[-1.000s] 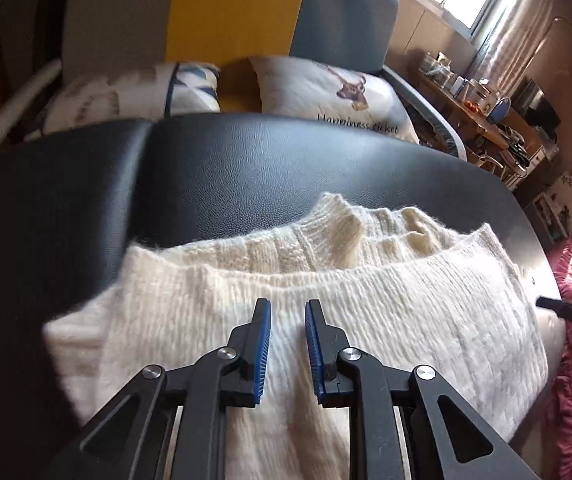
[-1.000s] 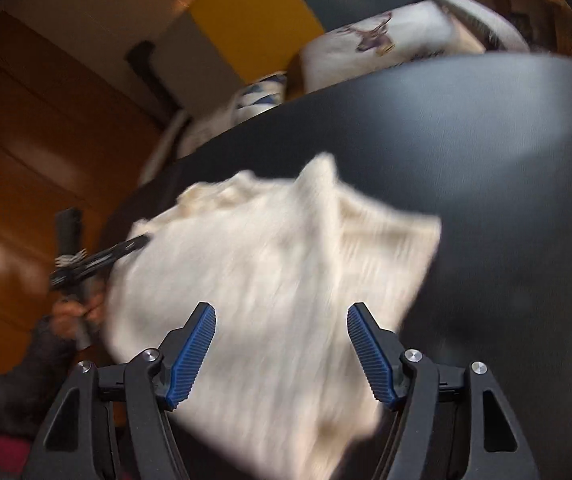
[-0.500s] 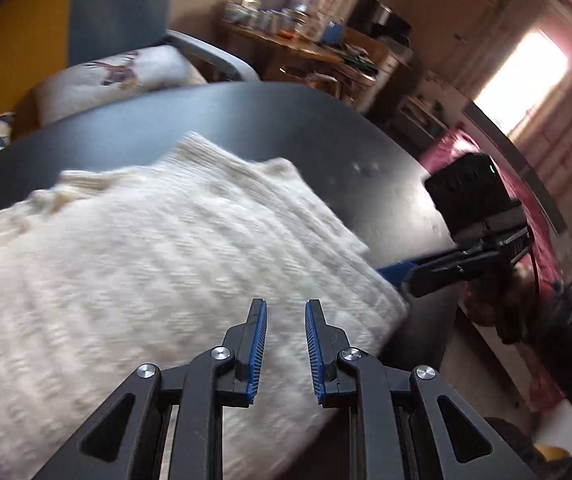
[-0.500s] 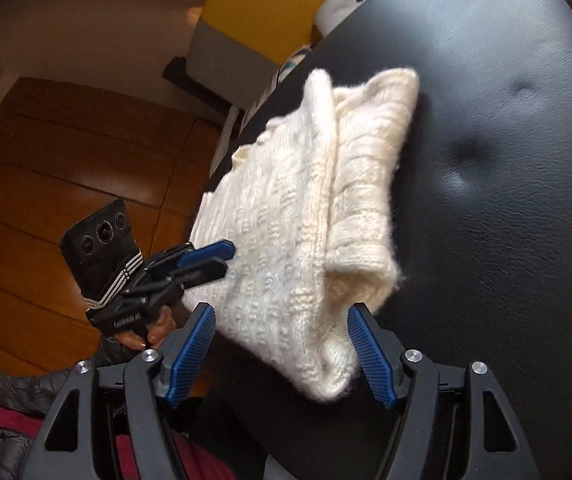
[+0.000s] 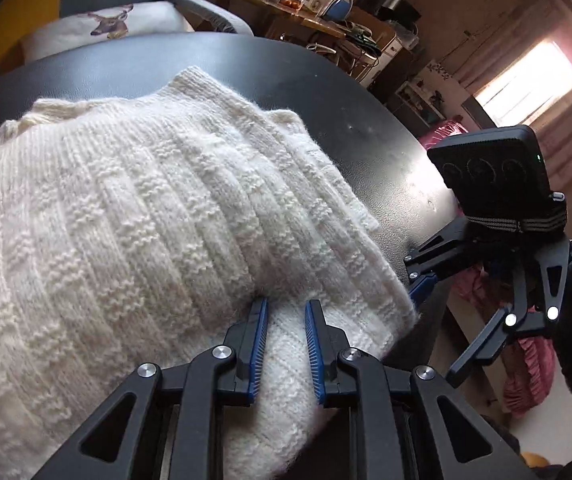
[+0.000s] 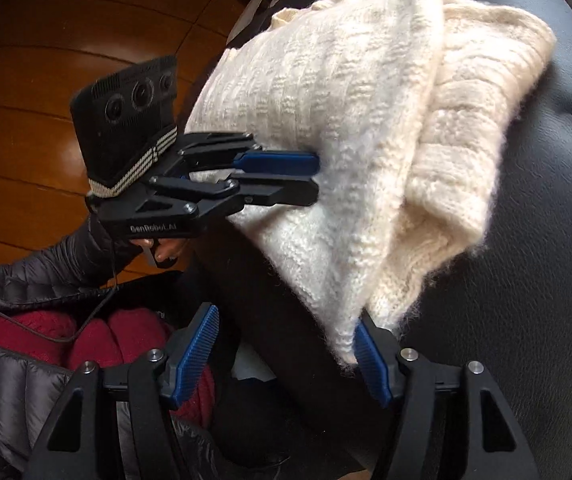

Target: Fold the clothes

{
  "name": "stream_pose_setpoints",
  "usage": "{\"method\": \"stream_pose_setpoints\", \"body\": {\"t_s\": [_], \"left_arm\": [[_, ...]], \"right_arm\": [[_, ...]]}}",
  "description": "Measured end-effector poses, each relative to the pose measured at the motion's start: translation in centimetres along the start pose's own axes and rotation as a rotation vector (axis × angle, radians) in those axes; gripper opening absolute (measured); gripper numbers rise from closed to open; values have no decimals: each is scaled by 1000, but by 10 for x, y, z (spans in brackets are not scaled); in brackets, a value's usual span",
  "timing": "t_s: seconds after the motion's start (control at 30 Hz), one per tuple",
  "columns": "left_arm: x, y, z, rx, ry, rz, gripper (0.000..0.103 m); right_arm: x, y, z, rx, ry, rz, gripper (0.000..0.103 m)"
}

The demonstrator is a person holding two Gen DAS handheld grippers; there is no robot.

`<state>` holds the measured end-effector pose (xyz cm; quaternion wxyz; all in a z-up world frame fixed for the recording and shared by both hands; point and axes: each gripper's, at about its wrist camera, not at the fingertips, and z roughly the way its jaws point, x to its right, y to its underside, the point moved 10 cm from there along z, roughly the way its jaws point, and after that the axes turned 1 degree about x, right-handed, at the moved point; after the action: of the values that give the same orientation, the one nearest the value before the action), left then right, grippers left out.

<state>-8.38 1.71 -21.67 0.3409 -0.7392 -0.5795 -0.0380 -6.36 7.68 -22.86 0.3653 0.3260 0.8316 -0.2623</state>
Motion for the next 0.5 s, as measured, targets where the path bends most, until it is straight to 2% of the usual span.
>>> {"method": "stream_pose_setpoints", "body": {"t_s": [0.13,0.27,0.37,0.43,0.5], "left_arm": [[-8,-7,-18,72,29,-120,19],[-21,0,-75,204,11,-161,22],[-53,24,-132,293,-21,-234,25],[-85,46,-171,340,-74,-286,26],[-118,71,-206,377,-138,-326,27]], "right_arm": [[3,-16,-16,127,103,39,67],[-5,-36,-55,321,259,47,71],[-32,-61,-62,439,260,14,71],[-48,-77,-55,466,246,-16,71],[-67,-95,-31,470,214,-38,71]]}}
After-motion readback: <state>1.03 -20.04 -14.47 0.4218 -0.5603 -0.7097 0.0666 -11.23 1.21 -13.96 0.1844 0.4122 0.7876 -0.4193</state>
